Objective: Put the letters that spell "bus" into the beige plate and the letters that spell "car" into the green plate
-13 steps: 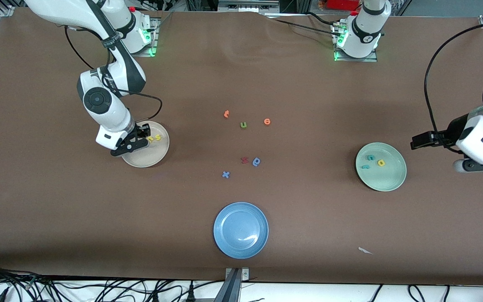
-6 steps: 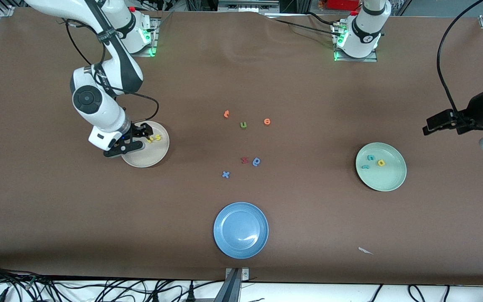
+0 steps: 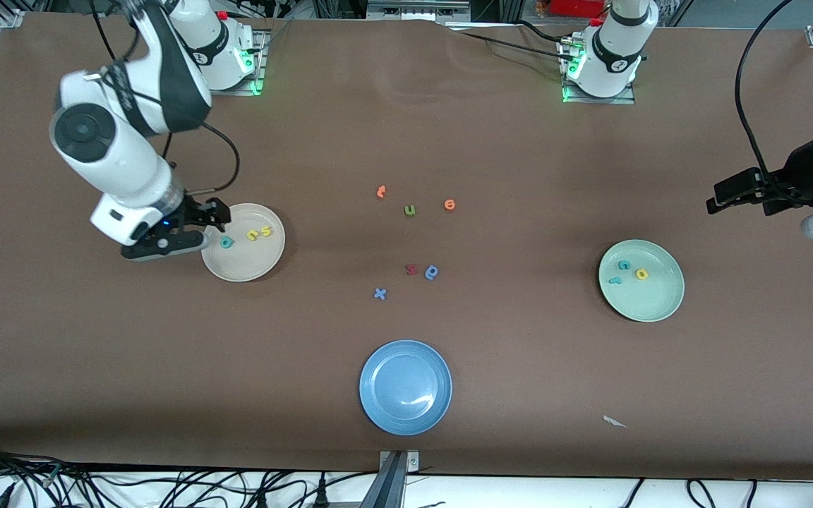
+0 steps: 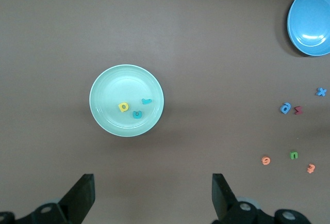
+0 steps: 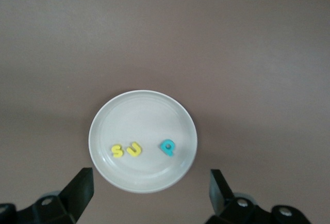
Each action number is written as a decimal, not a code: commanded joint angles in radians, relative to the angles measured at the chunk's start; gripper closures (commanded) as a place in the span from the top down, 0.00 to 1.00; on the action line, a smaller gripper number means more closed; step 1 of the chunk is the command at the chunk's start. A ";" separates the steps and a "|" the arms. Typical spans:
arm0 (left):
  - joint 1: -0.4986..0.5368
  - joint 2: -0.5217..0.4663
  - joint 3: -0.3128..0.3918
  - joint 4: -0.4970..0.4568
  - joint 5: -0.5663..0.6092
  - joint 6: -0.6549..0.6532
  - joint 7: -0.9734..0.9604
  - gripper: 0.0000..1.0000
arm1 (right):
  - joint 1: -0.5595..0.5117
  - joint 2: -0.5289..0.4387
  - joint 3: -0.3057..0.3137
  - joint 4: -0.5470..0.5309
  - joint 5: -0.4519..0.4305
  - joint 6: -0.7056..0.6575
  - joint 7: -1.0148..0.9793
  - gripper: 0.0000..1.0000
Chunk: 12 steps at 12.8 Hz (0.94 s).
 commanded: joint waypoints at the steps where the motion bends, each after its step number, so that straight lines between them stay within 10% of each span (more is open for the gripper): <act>1: 0.002 -0.008 0.006 0.011 -0.029 -0.019 0.028 1.00 | -0.008 -0.014 -0.064 0.181 0.013 -0.166 0.000 1.00; 6: -0.086 -0.028 0.046 0.006 -0.019 -0.021 0.027 1.00 | 0.044 -0.065 -0.222 0.274 0.073 -0.210 -0.065 1.00; 12: -0.199 -0.056 0.164 -0.009 0.040 -0.015 0.114 1.00 | 0.033 -0.049 -0.225 0.328 0.197 -0.342 -0.062 1.00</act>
